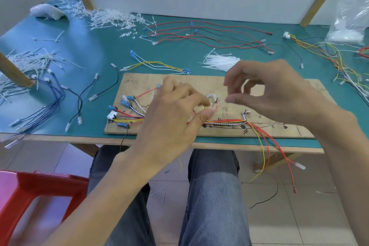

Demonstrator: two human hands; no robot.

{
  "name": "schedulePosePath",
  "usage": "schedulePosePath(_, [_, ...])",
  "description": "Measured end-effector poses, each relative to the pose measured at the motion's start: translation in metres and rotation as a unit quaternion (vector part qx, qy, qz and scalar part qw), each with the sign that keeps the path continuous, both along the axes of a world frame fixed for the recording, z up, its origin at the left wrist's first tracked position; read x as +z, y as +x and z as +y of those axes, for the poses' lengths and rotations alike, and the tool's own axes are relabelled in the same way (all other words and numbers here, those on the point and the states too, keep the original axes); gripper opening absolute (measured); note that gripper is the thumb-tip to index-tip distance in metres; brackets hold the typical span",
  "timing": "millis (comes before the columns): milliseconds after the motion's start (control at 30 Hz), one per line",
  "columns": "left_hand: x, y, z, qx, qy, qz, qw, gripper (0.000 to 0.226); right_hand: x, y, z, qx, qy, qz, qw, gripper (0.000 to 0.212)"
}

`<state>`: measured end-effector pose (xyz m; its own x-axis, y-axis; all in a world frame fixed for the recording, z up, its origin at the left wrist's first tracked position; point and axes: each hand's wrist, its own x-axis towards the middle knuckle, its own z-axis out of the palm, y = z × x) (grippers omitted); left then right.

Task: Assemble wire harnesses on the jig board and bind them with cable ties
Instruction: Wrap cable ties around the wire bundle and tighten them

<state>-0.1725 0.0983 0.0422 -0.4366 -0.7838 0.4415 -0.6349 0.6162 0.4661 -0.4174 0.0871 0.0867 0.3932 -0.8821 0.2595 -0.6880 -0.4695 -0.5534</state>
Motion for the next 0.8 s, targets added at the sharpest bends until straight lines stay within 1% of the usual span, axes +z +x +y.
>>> schedulePosePath(33, [-0.002, -0.002, 0.002, -0.013, 0.025, 0.003, 1.000, 0.019, 0.002, 0.004, 0.005, 0.017, 0.009, -0.012, 1.000, 0.020])
schedulePosePath(100, [-0.008, -0.004, 0.009, -0.014, 0.074, 0.045, 0.996, 0.010, 0.001, 0.008, 0.012, 0.034, 0.033, -0.053, 0.997, 0.018])
schedulePosePath(167, [-0.015, -0.004, 0.016, 0.006, 0.116, 0.105, 0.988, 0.006, -0.008, 0.013, 0.016, 0.024, 0.076, -0.154, 0.985, 0.019])
schedulePosePath(233, [-0.022, -0.005, 0.022, 0.028, 0.137, 0.170, 0.976, 0.009, -0.022, 0.021, 0.022, -0.013, 0.105, -0.286, 0.952, 0.021])
schedulePosePath(300, [-0.026, -0.007, 0.028, 0.046, 0.143, 0.213, 0.965, 0.006, -0.037, 0.030, 0.028, -0.052, 0.119, -0.395, 0.909, 0.020])
schedulePosePath(367, [-0.030, -0.009, 0.033, 0.051, 0.142, 0.228, 0.962, 0.003, -0.051, 0.039, 0.036, -0.086, 0.120, -0.469, 0.871, 0.020])
schedulePosePath(433, [-0.033, -0.011, 0.036, 0.052, 0.151, 0.241, 0.957, 0.004, -0.061, 0.048, 0.042, -0.116, 0.114, -0.512, 0.843, 0.021])
schedulePosePath(500, [-0.035, -0.012, 0.036, 0.054, 0.160, 0.254, 0.952, 0.007, -0.068, 0.055, 0.047, -0.132, 0.133, -0.544, 0.818, 0.025])
schedulePosePath(567, [-0.036, -0.012, 0.037, 0.058, 0.149, 0.251, 0.955, 0.007, -0.075, 0.058, 0.050, -0.138, 0.164, -0.547, 0.809, 0.026])
schedulePosePath(633, [-0.039, -0.014, 0.036, 0.061, 0.143, 0.244, 0.957, 0.004, -0.081, 0.058, 0.053, -0.142, 0.170, -0.513, 0.829, 0.018])
schedulePosePath(700, [-0.042, -0.016, 0.035, 0.072, 0.143, 0.233, 0.959, 0.002, -0.085, 0.057, 0.053, -0.150, 0.146, -0.470, 0.858, 0.011])
schedulePosePath(767, [-0.046, -0.017, 0.033, 0.086, 0.124, 0.197, 0.969, 0.008, -0.087, 0.057, 0.048, -0.174, 0.093, -0.450, 0.871, 0.006])
schedulePosePath(800, [-0.049, -0.017, 0.033, 0.091, 0.100, 0.161, 0.978, 0.012, -0.088, 0.058, 0.045, -0.193, 0.056, -0.444, 0.873, 0.004])
